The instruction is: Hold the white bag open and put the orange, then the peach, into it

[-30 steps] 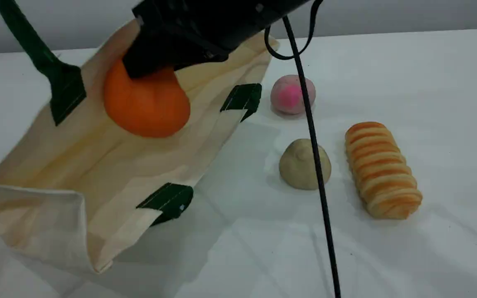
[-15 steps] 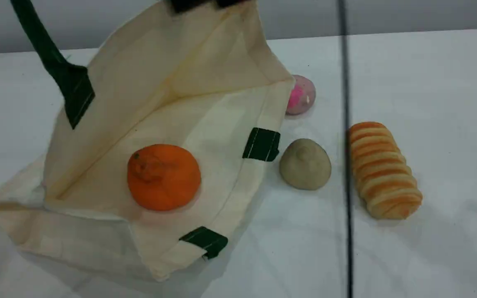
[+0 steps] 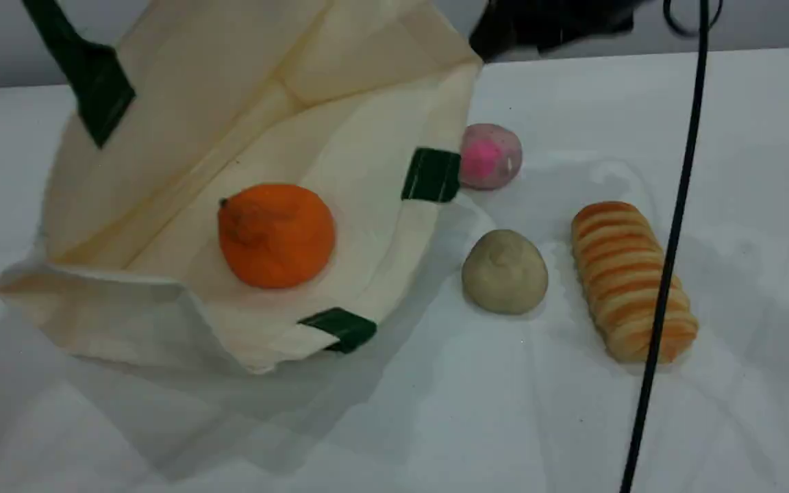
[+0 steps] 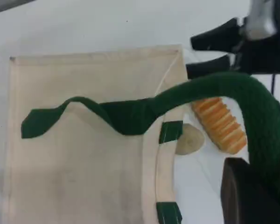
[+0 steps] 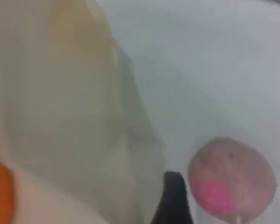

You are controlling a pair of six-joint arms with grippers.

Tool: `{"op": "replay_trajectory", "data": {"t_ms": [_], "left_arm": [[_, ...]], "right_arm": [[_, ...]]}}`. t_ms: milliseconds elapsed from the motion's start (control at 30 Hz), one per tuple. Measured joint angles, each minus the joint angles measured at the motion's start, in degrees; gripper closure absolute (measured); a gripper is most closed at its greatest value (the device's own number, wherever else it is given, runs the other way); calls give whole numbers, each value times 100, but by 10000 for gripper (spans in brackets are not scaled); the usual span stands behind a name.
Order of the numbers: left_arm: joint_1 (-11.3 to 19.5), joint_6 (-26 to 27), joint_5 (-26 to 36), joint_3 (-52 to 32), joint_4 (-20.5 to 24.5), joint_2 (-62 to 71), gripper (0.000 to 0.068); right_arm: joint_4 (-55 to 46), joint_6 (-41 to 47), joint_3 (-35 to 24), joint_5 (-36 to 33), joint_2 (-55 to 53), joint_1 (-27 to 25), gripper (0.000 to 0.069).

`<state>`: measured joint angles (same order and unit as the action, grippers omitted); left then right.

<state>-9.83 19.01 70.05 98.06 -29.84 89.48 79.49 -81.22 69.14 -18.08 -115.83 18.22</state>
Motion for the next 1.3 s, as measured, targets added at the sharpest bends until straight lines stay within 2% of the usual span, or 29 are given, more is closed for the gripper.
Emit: {"op": "replay_trajectory", "data": {"t_ms": [200,467,733,1300], "left_arm": [[0,-187,0,0,456,-54,615],[0,-182,0,-18,580,-54,615],[0,-188,-4,-18,590,-54,615],[0,-191,-4,-20,478,-54,615]], "right_arm": [[166,-40,156,55,-501,5,174],[233,-29,545,43,-863,5,174],[257,-29,955,56,-1308,5,174],[301,-284,1274,389,-1846,10,174]]}}
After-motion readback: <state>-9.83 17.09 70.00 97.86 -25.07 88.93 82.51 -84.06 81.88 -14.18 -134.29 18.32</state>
